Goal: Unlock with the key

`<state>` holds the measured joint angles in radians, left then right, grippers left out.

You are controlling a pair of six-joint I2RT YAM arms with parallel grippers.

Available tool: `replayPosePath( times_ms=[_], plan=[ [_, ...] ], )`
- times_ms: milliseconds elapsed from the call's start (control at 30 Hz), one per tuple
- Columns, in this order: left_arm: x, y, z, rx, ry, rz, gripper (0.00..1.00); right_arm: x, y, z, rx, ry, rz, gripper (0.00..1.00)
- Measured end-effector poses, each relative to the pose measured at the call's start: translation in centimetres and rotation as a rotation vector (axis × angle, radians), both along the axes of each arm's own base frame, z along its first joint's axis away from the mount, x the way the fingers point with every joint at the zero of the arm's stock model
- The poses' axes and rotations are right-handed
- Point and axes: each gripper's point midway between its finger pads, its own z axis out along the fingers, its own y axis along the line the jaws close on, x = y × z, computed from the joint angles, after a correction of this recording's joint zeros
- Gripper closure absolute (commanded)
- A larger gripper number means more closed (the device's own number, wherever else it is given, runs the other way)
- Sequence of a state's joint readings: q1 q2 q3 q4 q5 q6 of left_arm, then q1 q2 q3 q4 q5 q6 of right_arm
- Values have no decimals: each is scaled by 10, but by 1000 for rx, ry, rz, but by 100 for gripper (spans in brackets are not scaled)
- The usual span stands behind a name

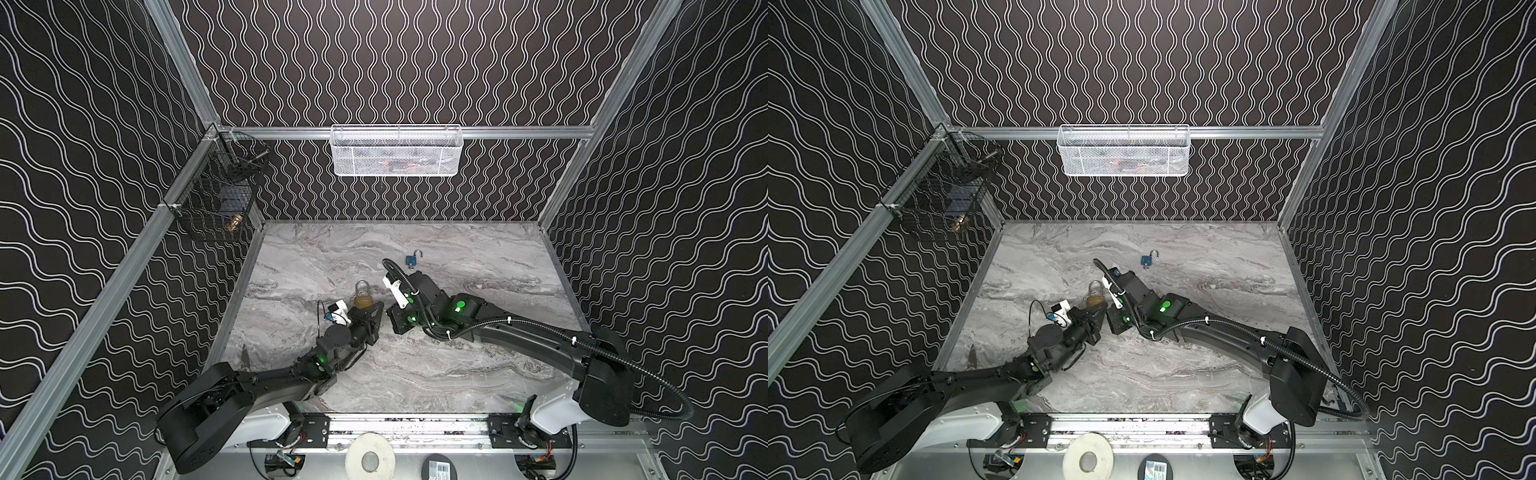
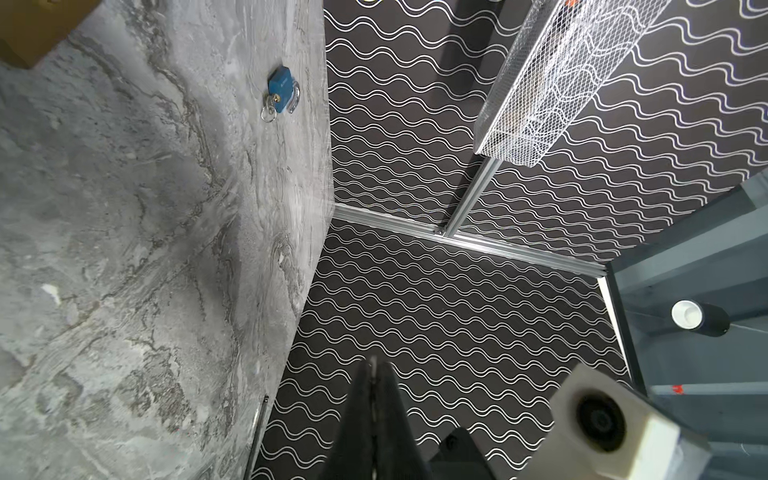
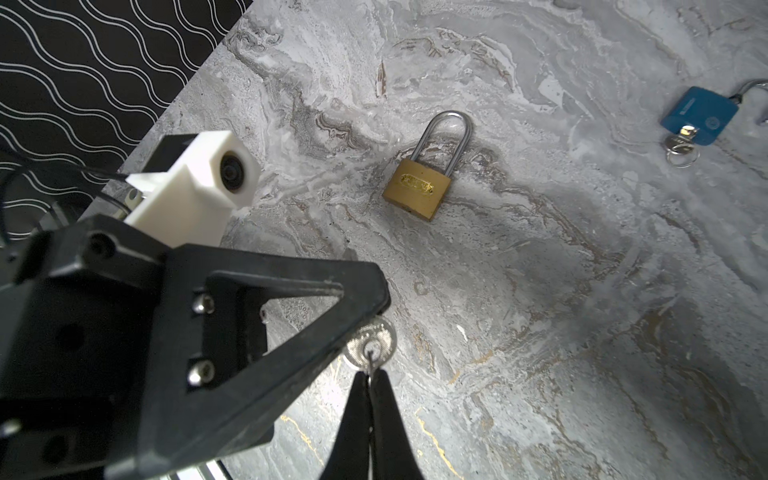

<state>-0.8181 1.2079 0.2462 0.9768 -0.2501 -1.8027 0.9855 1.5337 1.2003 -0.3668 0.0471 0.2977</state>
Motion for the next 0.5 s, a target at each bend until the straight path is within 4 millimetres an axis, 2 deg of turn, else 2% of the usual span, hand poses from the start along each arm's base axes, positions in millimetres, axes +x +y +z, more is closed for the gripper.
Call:
replayPosePath(
  times_ms=[67,200,267,367,433,500],
  plan=[
    [0,0,1,11,-9,-3,100,0,0,0,-1,-2,1,100],
    [0,1,9,64,-59,-45,100,1,-5,7,7,-24,-13,91],
    [-1,4,16,111,-101,-76,100,1,-9,10,27,-42,-22,80],
    [1,16,31,231,-186,-69,100,0,-34,-1,0,-39,-60,76],
    [-4,16,49,344,-273,-106,100,-4,-53,-11,-6,-29,-88,74],
    [-12,14,67,443,-374,-147,100,-10,-70,-16,15,-17,-108,67]
  ],
)
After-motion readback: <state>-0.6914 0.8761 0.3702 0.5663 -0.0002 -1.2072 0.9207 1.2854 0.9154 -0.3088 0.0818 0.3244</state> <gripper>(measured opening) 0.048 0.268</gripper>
